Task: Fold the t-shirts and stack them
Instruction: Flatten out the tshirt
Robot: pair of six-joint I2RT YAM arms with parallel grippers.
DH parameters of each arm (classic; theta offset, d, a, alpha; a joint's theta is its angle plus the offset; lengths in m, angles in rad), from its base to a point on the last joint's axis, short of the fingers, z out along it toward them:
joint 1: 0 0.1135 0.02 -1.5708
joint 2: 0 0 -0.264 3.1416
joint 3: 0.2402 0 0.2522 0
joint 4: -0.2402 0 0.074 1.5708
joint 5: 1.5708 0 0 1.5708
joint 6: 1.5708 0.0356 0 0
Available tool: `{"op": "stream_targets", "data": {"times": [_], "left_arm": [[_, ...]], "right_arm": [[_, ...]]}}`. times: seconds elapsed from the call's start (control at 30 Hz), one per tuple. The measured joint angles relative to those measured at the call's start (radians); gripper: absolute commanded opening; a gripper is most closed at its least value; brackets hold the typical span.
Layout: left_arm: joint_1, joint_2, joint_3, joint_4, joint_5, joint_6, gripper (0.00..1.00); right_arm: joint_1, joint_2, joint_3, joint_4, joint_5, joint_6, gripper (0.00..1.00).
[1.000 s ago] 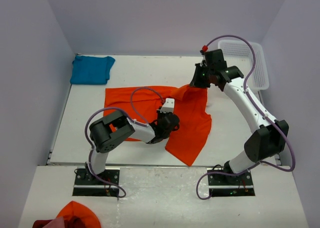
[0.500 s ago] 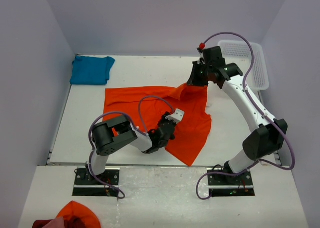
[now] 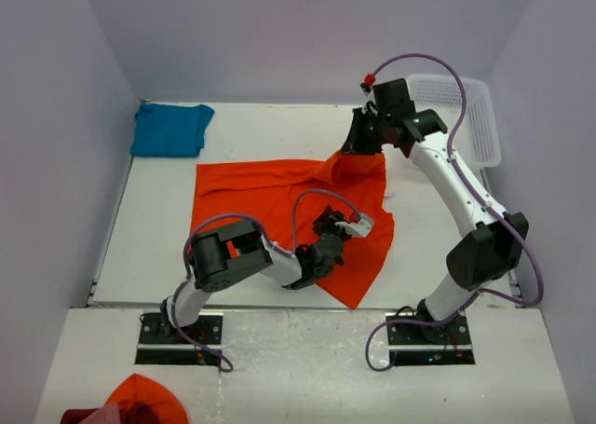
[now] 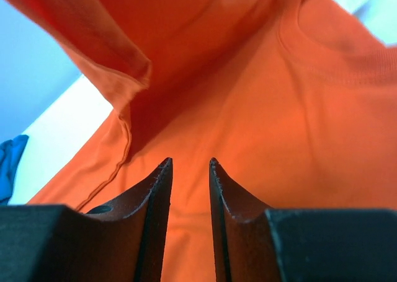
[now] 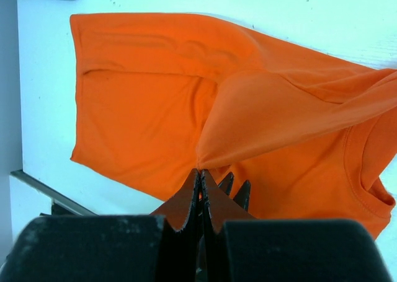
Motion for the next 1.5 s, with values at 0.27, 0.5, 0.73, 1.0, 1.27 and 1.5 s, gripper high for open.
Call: {"op": "stream_targets", "data": {"times": [0.27,0.5,0.73,1.0,1.27,1.5], "left_arm": [[-0.005,0.077,0.060,-0.012,-0.032,0.074,0.34],[-0.004,0.117,0.105,-0.024,-0.062,0.137,0.34],[-0.004,0.142,0.150,-0.039,-0.109,0.185,0.32],[-0.005,0.222,0.269,-0.040,-0.159,0.231,0.29],[-0.005,0.288,0.329,0.010,-0.210,0.322,0.29],[-0.001,0.378,0.389,0.192,-0.284,0.534,0.30]], "right_arm": [[0.000,0.002,0.001,-0.005,0.000,-0.003,0.00],[0.000,0.002,0.001,-0.008,0.000,-0.004,0.00],[0.000,0.002,0.001,-0.011,0.000,-0.005,0.00],[0.000,0.001,0.001,-0.034,0.002,-0.013,0.00],[0.000,0.001,0.001,-0.056,0.021,-0.014,0.00],[0.000,0.001,0.001,-0.056,0.027,-0.013,0.00]]}}
